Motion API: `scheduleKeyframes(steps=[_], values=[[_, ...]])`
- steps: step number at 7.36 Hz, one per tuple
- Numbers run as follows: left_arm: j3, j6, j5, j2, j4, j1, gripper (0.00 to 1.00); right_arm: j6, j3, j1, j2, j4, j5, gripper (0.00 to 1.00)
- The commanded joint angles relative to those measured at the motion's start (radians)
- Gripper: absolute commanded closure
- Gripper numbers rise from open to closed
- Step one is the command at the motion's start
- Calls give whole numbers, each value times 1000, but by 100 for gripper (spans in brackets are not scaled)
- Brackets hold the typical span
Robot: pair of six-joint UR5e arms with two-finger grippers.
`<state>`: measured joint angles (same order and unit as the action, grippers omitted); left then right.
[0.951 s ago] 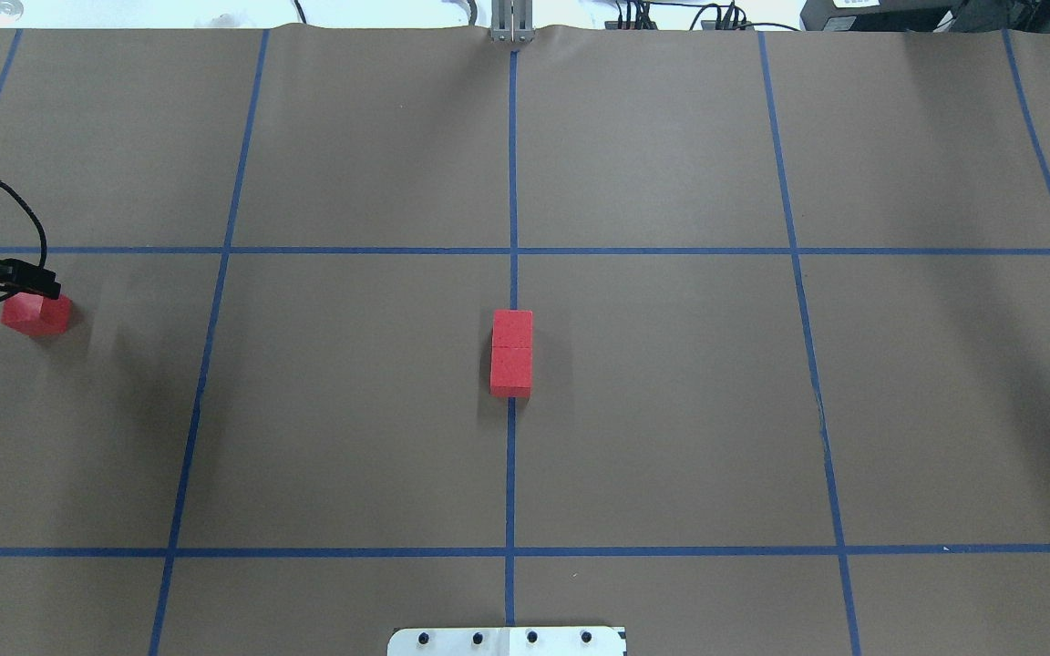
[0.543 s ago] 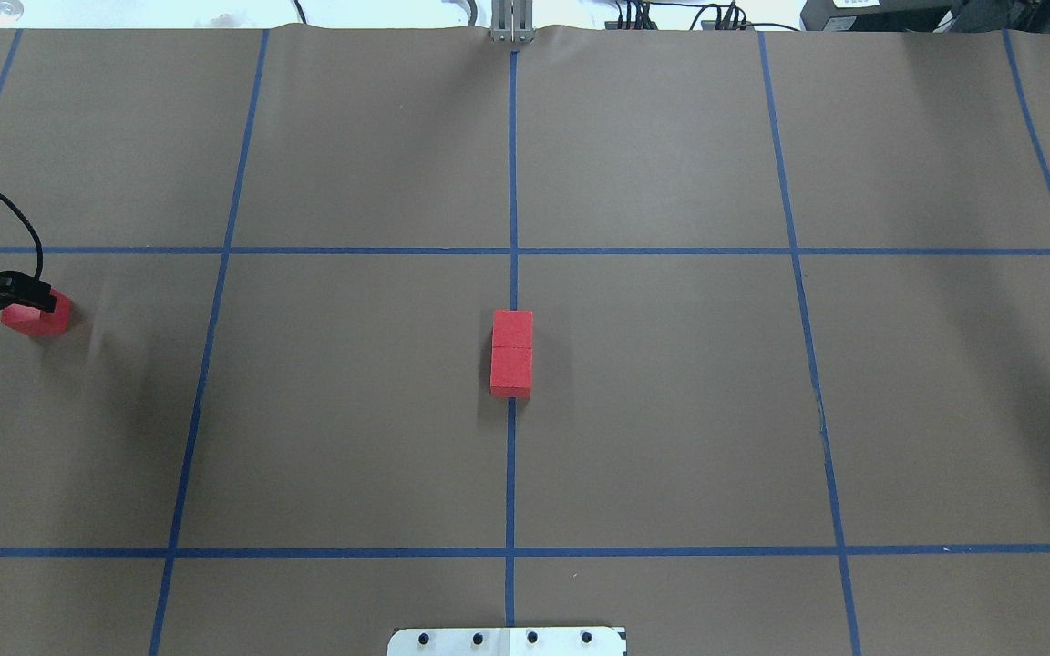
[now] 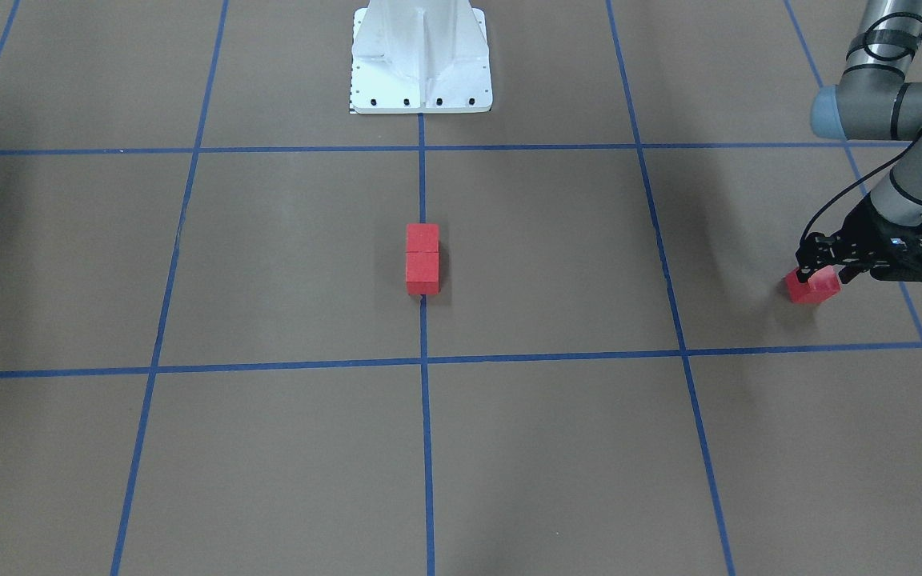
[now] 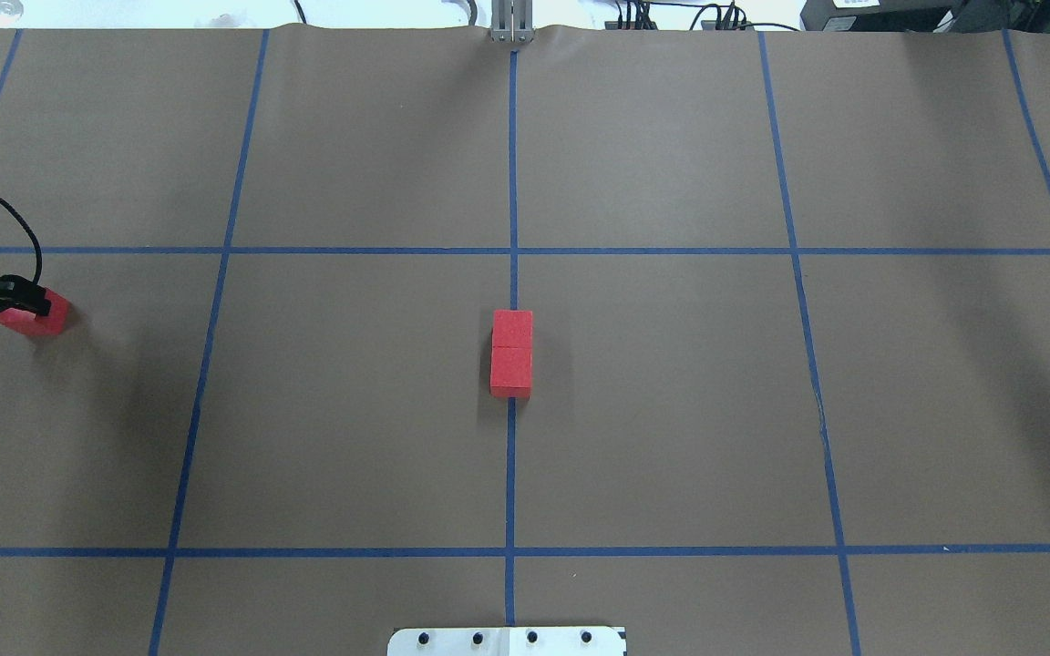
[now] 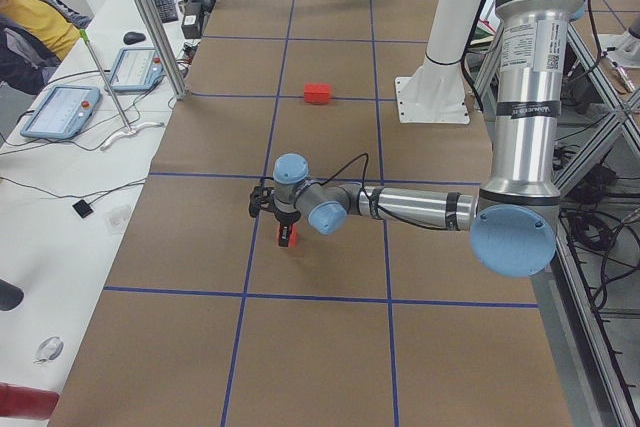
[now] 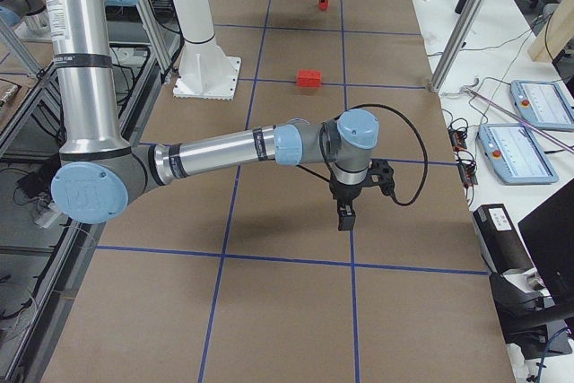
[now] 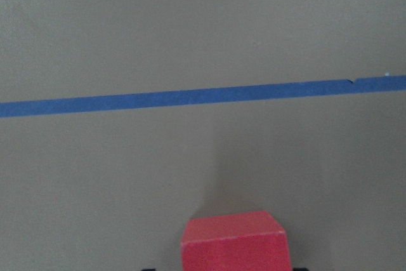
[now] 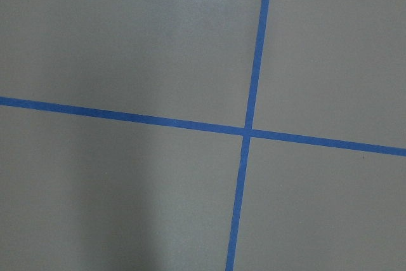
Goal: Form red blocks into L shape at center
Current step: 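Carry the red cube with the left gripper toward the two-cube row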
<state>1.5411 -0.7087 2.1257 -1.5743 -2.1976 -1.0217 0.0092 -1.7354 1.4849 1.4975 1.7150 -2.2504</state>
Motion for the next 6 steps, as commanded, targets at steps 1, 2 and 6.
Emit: scheduleKeyframes(steps=[1, 2, 6], values=[[5, 9, -4, -4, 1, 2, 100, 0, 0, 0, 4, 0, 0, 0], [14, 11, -1, -10, 2, 0, 100, 0, 2, 0, 6, 0, 0, 0], [154, 94, -19, -166, 44, -1, 100, 2, 2, 0, 13, 0, -2, 0]])
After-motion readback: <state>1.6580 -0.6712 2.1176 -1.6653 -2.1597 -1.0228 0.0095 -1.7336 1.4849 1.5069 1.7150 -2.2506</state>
